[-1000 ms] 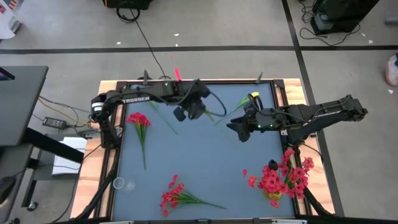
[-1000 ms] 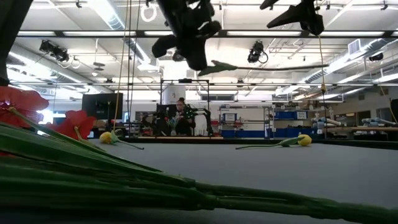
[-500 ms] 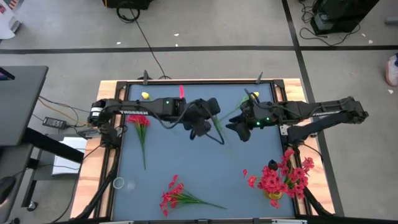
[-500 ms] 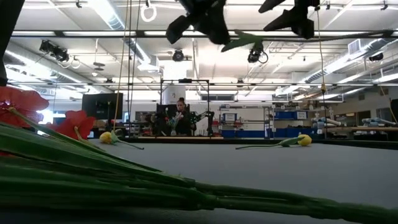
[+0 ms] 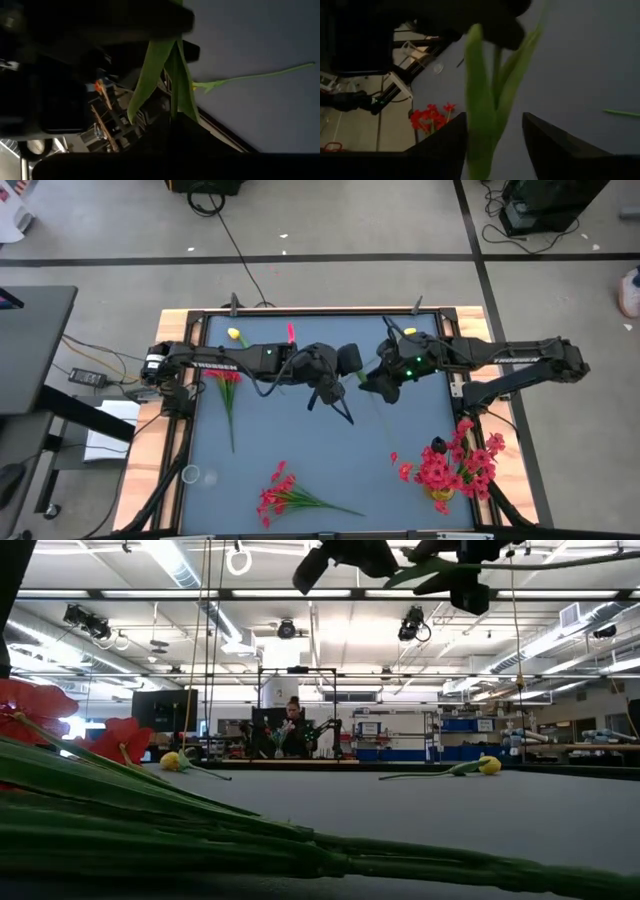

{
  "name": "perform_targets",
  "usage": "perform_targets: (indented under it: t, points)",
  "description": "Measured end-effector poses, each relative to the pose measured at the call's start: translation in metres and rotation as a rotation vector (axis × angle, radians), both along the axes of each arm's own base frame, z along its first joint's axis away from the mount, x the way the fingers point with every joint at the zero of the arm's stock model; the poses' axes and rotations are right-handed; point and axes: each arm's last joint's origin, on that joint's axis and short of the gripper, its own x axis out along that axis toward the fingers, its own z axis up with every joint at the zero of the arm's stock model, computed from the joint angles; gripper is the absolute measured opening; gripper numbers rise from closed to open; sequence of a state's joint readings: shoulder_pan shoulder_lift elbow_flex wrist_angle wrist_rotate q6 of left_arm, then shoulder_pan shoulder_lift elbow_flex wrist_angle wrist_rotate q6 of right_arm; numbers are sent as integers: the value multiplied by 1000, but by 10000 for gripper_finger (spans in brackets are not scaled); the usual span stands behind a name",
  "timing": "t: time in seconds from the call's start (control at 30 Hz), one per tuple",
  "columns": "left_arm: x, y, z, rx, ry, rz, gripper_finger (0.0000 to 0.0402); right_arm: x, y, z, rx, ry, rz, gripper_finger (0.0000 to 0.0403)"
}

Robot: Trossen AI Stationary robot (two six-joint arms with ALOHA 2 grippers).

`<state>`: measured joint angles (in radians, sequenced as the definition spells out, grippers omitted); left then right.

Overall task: Sort flowers into vase by color
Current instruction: Put the black flower into the yellow vase

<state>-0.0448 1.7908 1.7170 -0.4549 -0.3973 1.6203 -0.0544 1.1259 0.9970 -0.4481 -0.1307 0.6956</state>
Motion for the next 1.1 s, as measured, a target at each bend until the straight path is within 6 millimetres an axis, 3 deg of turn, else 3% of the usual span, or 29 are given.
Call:
perform_targets:
  t: [0.1, 0.23, 0.27, 0.53, 0.77, 0.97, 1.1]
  points:
    - [0, 0, 0, 1, 0, 1, 27, 0, -3, 1, 0, -9, 12, 135]
    - [1, 1, 0, -11, -14, 10, 35, 0, -5, 0, -8, -11, 39, 27]
    - [1, 2, 1, -26, -31, 20, 42, 0, -6, 0, -18, -11, 45, 18]
    - [4, 13, 6, -267, -195, 163, 150, 0, -11, 0, -73, -8, -16, 12]
    - [-2, 23, 16, -662, -396, 384, 244, -3, -17, -2, -162, 39, -161, 12]
    - [-23, 38, 37, -1042, -529, 519, 271, -11, -20, 3, -254, 42, -292, 12]
    - [-40, 52, 51, -1266, -548, 552, 270, -29, -21, 15, -332, 10, -360, 12]
